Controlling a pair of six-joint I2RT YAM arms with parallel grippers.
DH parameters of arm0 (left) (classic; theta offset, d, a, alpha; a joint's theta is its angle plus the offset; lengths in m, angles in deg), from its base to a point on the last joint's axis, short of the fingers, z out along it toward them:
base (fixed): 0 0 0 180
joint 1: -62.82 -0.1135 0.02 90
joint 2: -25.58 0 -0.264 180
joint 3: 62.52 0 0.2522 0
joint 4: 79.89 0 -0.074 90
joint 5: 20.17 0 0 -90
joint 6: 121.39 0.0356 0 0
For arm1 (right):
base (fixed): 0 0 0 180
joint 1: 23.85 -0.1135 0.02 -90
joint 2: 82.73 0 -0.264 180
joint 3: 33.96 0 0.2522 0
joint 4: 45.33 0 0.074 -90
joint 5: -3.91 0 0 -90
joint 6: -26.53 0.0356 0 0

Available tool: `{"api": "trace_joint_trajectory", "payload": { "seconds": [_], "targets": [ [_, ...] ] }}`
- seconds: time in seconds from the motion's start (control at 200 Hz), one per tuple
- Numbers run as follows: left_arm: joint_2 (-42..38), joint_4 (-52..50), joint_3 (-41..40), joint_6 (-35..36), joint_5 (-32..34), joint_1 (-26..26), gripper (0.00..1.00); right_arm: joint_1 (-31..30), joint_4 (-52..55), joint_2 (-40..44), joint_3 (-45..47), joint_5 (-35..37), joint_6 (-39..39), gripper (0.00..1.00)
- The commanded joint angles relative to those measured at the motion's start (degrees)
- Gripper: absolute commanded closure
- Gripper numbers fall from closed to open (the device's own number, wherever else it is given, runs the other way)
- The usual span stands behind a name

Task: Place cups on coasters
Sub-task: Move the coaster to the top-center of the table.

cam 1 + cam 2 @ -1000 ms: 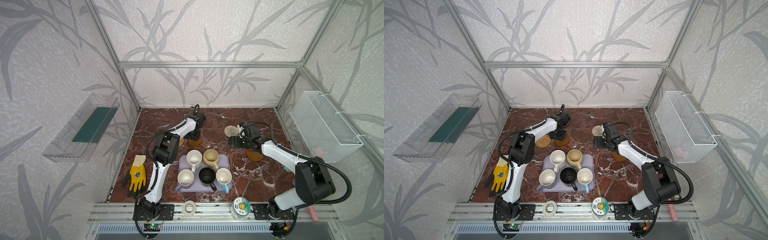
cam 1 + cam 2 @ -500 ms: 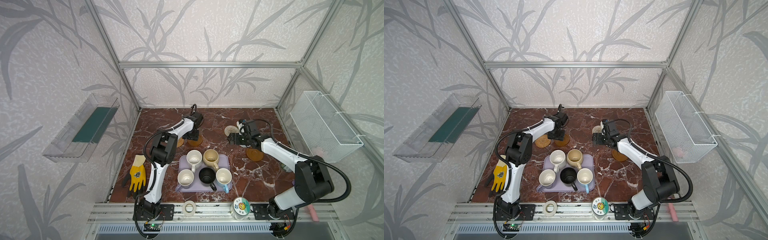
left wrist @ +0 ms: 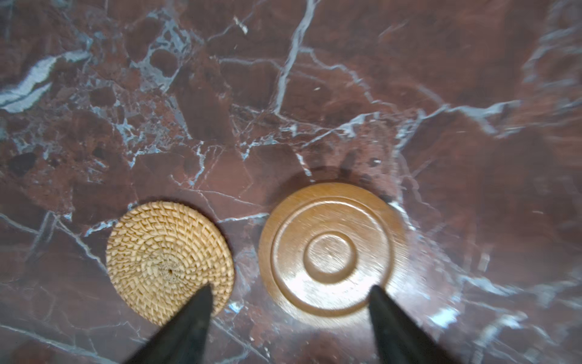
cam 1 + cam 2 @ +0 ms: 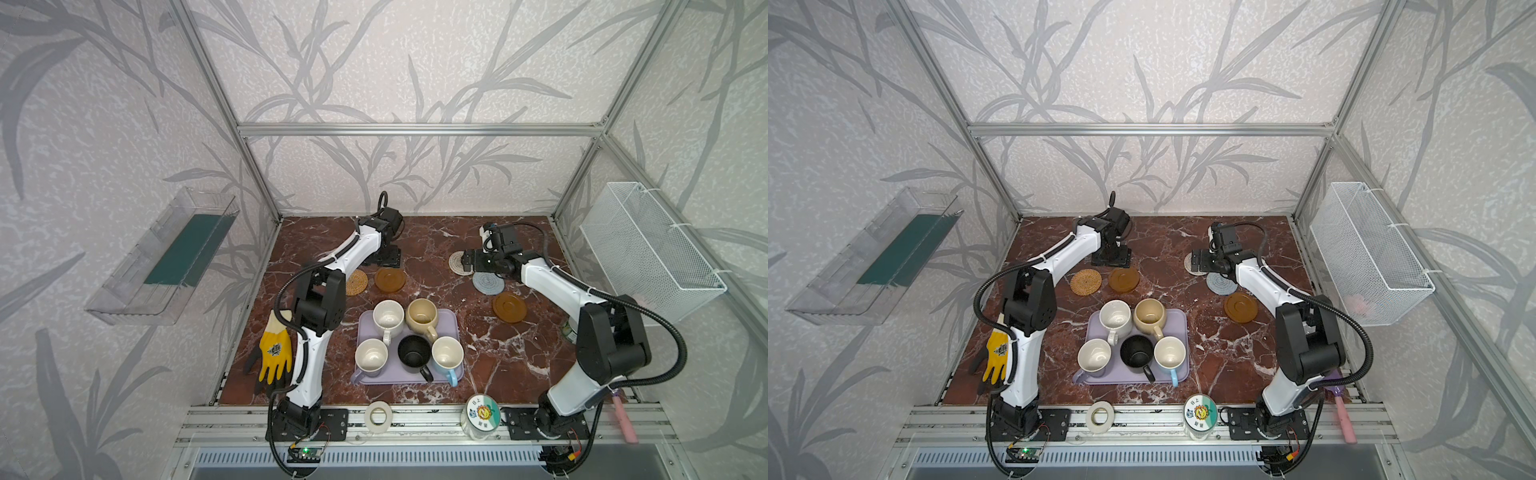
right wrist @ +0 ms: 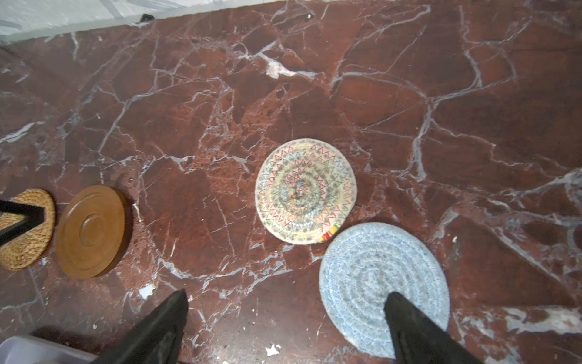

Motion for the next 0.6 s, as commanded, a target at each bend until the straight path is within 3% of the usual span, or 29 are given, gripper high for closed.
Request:
{"api": "trace_joint_trajectory", "payload": {
  "seconds": [0.0,0.23,0.46,0.595],
  "targets": [
    [-7.92,3.86,-1.79,-2.08,-7.67,0.04,0.01,0.91,4.36,-4.22,-3.71,-0.22,-1.94,0.00],
    [-12.28,10.98,-4.45,-6.48,-17.55,0.11,0.01,2.01,8.64,-12.71,-11.22,-2.13,-3.43,0.00],
    [-14.51,19.18,-12.35,-10.98,-21.89,0.36,0.01,2.76,12.26,-20.52,-20.44,-3.41,-5.75,0.17],
    [-13.76,19.88,-12.79,-11.64,-22.65,0.41,0.01,2.94,14.65,-24.59,-25.13,-2.85,-6.35,0.20]
  ]
}}
